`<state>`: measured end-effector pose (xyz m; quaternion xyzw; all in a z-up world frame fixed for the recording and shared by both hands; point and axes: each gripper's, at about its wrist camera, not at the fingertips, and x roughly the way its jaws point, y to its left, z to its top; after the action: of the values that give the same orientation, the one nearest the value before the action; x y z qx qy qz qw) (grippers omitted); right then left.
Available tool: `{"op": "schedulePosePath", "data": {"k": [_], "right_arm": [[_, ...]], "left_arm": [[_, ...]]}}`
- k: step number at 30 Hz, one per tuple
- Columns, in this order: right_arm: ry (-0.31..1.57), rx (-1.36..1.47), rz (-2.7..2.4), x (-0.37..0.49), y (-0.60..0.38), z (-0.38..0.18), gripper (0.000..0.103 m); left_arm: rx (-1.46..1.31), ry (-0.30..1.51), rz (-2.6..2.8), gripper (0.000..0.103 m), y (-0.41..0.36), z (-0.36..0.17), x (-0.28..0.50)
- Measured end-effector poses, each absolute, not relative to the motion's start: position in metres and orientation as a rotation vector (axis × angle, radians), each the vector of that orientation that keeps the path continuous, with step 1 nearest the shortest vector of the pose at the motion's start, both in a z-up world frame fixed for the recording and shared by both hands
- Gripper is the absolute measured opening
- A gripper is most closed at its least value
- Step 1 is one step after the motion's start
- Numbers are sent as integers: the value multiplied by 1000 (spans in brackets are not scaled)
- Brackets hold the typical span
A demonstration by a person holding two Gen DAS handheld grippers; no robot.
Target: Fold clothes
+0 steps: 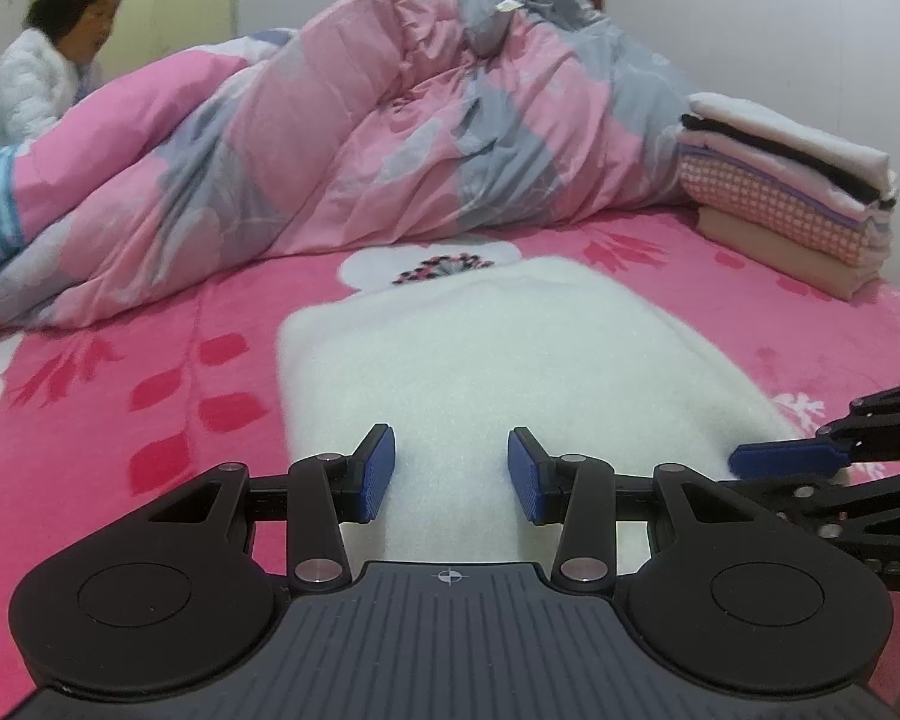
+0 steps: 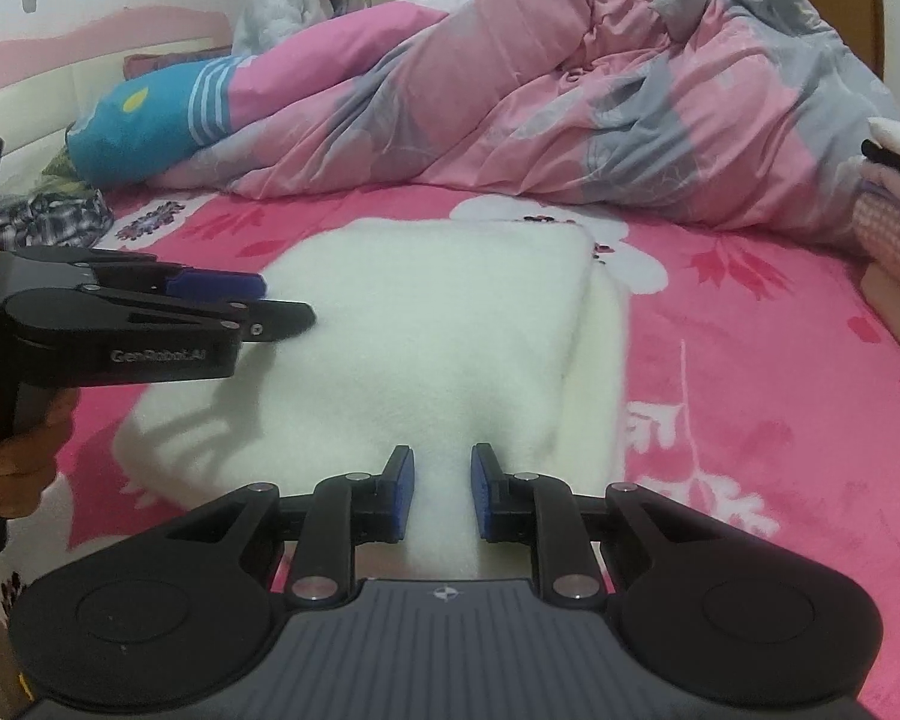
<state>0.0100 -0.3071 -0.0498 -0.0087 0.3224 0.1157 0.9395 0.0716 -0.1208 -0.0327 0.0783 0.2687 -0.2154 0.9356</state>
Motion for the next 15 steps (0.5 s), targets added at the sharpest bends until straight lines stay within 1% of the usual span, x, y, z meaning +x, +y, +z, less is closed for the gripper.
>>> {"op": "schedulePosePath", "data": {"k": [2, 5, 8, 10, 15], "right_arm": [[655, 2, 235, 10, -309, -50, 20], [653, 20, 236, 10, -310, -51, 20], [651, 24, 237, 10, -310, -52, 20], [647, 24, 238, 9, -311, -52, 20], [647, 13, 233, 8, -308, -48, 21]], "left_arm": [[145, 544, -424, 42, -115, -27, 58], [165, 555, -374, 43, -111, -33, 40], [142, 621, -355, 44, -105, -43, 35], [145, 625, -345, 47, -105, -47, 34], [157, 643, -323, 47, -109, -48, 34]]}}
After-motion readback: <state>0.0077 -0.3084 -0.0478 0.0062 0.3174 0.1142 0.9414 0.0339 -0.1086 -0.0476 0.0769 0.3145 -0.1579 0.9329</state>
